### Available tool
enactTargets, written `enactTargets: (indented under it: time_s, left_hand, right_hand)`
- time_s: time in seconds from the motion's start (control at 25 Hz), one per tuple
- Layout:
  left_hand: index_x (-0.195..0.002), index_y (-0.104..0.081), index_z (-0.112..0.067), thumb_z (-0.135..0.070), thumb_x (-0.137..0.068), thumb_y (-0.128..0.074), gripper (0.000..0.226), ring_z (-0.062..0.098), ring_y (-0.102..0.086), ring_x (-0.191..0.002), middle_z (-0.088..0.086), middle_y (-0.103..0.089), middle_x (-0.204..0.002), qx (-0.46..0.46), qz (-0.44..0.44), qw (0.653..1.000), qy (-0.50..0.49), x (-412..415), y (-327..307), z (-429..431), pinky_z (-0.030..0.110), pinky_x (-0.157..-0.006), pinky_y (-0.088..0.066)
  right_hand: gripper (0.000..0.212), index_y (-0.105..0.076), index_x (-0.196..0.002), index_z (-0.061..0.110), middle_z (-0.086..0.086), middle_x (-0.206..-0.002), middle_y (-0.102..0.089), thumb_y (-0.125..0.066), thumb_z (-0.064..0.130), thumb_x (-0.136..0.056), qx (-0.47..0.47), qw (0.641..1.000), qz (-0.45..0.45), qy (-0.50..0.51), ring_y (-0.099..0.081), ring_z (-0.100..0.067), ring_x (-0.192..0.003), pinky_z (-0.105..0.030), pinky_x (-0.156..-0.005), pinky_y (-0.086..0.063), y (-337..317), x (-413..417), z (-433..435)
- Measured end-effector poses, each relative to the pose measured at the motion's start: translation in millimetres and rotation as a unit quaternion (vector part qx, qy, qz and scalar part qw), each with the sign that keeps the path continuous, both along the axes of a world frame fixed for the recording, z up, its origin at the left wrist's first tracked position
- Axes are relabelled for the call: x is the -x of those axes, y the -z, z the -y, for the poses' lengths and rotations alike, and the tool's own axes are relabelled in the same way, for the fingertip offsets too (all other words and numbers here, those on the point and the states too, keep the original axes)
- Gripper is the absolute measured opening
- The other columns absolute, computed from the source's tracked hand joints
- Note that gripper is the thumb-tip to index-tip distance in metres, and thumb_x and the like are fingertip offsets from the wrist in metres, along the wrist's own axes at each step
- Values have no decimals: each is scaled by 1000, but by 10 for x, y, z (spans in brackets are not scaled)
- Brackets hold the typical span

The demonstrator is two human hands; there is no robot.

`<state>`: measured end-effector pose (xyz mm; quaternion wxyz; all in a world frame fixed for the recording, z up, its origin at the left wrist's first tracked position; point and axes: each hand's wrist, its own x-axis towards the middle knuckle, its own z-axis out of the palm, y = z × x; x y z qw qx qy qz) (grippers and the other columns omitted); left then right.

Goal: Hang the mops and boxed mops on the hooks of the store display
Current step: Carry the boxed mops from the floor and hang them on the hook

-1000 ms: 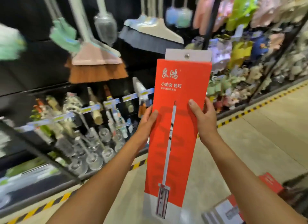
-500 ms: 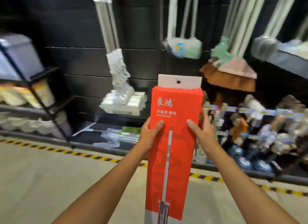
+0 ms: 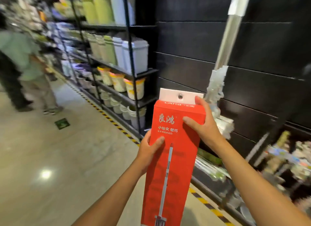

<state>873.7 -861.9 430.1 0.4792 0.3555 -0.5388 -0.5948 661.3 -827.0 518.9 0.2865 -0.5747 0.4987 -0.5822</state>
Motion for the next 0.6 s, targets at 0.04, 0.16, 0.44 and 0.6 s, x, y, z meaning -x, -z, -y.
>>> enactTargets:
  time_s: [0.04, 0.16, 0.44, 0.6]
  left_hand:
    - [-130, -63, -18, -51, -74, -80, 68, 32, -74, -112, 10, -77, -121, 2, 3, 1000, -24, -152, 15, 208, 52, -99, -59]
    - [-132, -62, -18, -53, -73, -79, 71, 32, -74, -112, 9, -77, -122, 5, 24, 995, -94, -538, -7, 813, 51, -98, -60]
    - [-136, -58, -20, -61, -73, -78, 77, 27, -75, -110, 6, -76, -123, 22, 45, 970, -239, -1477, -115, 1643, 44, -92, -63]
    - [-136, -58, -24, -61, -73, -74, 74, 23, -76, -108, 2, -77, -122, 22, 37, 952, -303, -1951, -119, 2090, 40, -89, -64]
  right_hand:
    - [91, -38, -146, 36, 11, -138, -53, -84, 50, -69, 0, 1000, -2, -18, -65, 0, -113, -20, -87, -56, 19, -121, 292]
    - [83, -42, -139, 40, 12, -129, -60, -81, 56, -67, -6, 997, -5, -76, -67, -7, -112, -25, -89, -57, 48, -454, 1140]
    - [77, -41, -139, 31, 10, -123, -59, -82, 40, -74, -7, 972, 6, -234, -67, 6, -99, -14, -78, -54, -4, -1517, 2686]
    - [83, -43, -139, 38, 12, -127, -57, -81, 56, -68, -1, 957, 0, -290, -67, -3, -107, -25, -86, -57, -38, -2111, 3387]
